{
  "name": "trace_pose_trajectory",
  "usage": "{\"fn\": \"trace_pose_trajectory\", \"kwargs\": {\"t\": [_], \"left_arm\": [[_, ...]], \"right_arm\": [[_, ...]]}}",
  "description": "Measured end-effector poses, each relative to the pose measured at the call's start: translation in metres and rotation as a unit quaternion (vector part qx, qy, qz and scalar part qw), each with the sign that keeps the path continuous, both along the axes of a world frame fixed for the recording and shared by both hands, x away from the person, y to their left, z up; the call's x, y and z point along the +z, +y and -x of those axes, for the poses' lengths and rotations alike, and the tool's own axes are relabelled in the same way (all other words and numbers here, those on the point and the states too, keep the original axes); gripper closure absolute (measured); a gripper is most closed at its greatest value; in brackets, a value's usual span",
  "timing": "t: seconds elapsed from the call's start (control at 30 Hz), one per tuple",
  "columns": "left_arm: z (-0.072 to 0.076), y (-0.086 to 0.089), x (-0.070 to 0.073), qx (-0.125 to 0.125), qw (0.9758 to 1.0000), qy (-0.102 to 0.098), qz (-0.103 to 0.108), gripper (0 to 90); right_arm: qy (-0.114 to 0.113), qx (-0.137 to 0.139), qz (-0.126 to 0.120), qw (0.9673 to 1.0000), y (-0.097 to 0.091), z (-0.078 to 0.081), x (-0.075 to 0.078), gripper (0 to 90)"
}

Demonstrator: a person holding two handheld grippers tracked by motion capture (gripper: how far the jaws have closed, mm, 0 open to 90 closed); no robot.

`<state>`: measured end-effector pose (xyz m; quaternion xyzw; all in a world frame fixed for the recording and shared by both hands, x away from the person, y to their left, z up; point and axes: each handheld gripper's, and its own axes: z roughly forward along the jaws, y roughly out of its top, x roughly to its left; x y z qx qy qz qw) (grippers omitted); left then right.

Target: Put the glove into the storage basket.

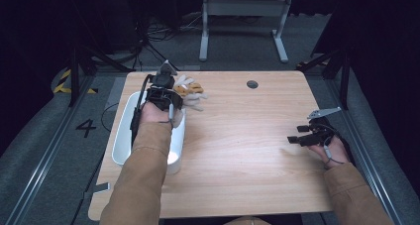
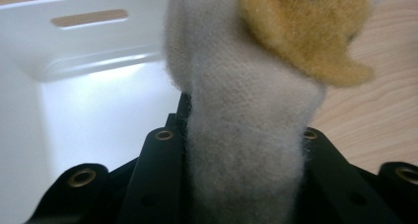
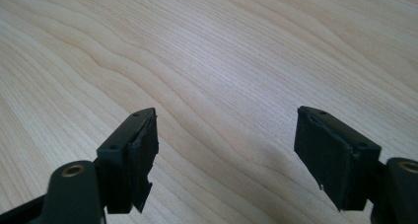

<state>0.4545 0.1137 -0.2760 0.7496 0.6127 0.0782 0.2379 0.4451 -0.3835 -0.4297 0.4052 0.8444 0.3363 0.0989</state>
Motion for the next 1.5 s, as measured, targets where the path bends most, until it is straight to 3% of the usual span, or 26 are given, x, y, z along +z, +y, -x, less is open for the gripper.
{"fn": "trace_pose_trajectory", "kwargs": {"t": [0.2,0.43,0.6,0.87,1.0,1.17,1.5], "left_arm": [[-0.003,0.020,-0.001,0.030,0.9994,0.018,-0.001,71.0],[-0.001,0.029,0.000,0.039,0.9992,0.008,-0.005,70.9],[0.000,0.033,0.000,0.056,0.9984,0.013,-0.003,70.9],[-0.005,0.041,-0.008,0.091,0.9945,0.052,-0.002,70.9],[-0.006,0.045,-0.012,0.098,0.9923,0.074,-0.005,70.9],[-0.008,0.048,-0.014,0.106,0.9903,0.089,-0.005,70.9],[-0.011,0.052,-0.019,0.125,0.9891,0.078,-0.004,70.6]], "right_arm": [[-0.005,-0.002,0.009,0.9999,0.000,0.002,0.000,25.2],[-0.007,0.000,0.018,0.9998,0.003,0.002,-0.001,25.6],[-0.012,0.001,0.023,0.9996,0.004,0.003,0.000,25.7],[-0.014,0.002,0.025,0.9996,0.004,0.005,0.001,25.7],[-0.012,0.003,0.026,0.9996,0.005,0.005,0.001,25.7],[-0.012,0.005,0.029,0.9995,0.006,0.008,0.001,25.7],[-0.012,0.009,0.032,0.9994,0.007,0.008,0.000,25.7]]}}
